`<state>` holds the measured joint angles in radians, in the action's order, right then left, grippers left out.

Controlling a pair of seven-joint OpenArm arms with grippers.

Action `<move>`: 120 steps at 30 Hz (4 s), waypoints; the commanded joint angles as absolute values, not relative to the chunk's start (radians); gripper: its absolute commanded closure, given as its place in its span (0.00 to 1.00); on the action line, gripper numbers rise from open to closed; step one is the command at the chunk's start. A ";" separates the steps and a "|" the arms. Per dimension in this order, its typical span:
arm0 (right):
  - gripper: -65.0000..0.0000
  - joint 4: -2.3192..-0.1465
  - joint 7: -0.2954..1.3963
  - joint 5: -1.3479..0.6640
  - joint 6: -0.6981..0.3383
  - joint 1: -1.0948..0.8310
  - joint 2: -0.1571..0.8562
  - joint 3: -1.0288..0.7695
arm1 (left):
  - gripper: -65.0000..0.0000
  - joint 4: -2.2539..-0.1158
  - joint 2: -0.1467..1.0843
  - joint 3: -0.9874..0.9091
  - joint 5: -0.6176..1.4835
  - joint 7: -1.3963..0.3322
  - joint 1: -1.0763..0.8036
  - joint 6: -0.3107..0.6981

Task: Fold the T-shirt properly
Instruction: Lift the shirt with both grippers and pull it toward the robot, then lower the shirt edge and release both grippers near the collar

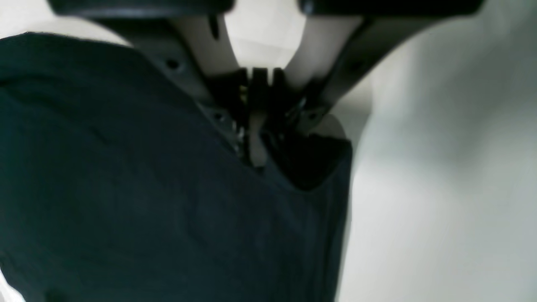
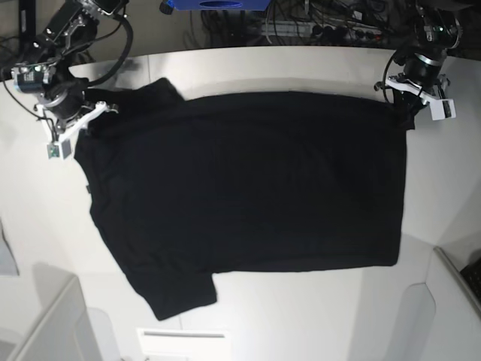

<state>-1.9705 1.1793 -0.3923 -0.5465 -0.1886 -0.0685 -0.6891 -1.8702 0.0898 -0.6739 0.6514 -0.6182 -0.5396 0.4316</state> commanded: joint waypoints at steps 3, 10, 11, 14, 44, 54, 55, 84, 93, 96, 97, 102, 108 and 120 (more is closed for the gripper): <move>1.00 -1.983 1.175 -0.406 -0.513 -0.145 -0.047 -0.690 | 1.00 -1.888 0.099 -0.682 0.664 -0.596 -0.519 0.423; 1.00 -1.945 1.165 -0.406 -0.438 -0.079 -0.018 -0.585 | 1.00 -1.879 0.099 -0.682 0.662 -0.641 -0.470 0.421; 1.00 -1.931 1.164 -0.406 -0.429 -0.064 -0.018 -0.578 | 1.00 -1.879 0.099 -0.684 0.662 -0.671 -0.452 0.421; 1.00 -1.897 1.164 -0.406 -0.418 -0.028 -0.016 -0.568 | 1.00 -1.879 0.099 -0.684 0.653 -0.705 -0.421 0.421; 1.00 -1.606 1.066 -0.414 -0.308 0.139 0.038 -0.421 | 1.00 -1.756 0.110 -0.673 0.653 -0.708 -0.288 0.269; 1.00 -1.549 1.056 -0.407 -0.305 0.173 0.038 -0.420 | 1.00 -1.696 0.124 -0.670 0.653 -0.708 -0.232 0.268; 1.00 -1.549 1.055 -0.407 -0.305 0.173 0.038 -0.420 | 1.00 -1.693 0.125 -0.662 0.653 -0.708 -0.229 0.268; 1.00 -1.547 0.966 -0.407 -0.303 0.180 0.038 -0.420 | 1.00 -1.618 0.159 -0.615 0.650 -0.708 -0.157 0.266; 1.00 -1.547 0.964 -0.407 -0.303 0.180 0.038 -0.421 | 1.00 -1.618 0.159 -0.616 0.650 -0.708 -0.154 0.266; 0.87 -1.547 0.960 -0.407 -0.303 0.180 0.038 -0.421 | 0.95 -1.620 0.159 -0.616 0.650 -0.708 -0.157 0.266; 0.78 -1.547 0.960 -0.407 -0.303 0.180 0.038 -0.421 | 0.87 -1.621 0.159 -0.618 0.650 -0.708 -0.159 0.266; 0.63 -1.560 0.958 -0.407 -0.303 0.174 0.033 -0.461 | 0.48 -1.627 0.157 -0.650 0.651 -0.705 -0.159 0.266; 0.63 -1.664 0.958 -0.409 -0.303 0.127 0.028 -0.565 | 0.33 -1.698 0.156 -0.730 0.661 -0.708 -0.180 0.266; 0.61 -1.946 0.883 -0.414 -0.303 -0.185 -0.119 -0.716 | 0.33 -1.764 0.047 -0.866 0.664 -0.707 -0.363 0.295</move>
<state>-1.9339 0.9016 -0.3916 -0.2951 -0.1959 -0.1204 -0.7204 -1.7500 0.0345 -0.8627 0.6487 -0.7238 -0.3630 0.2855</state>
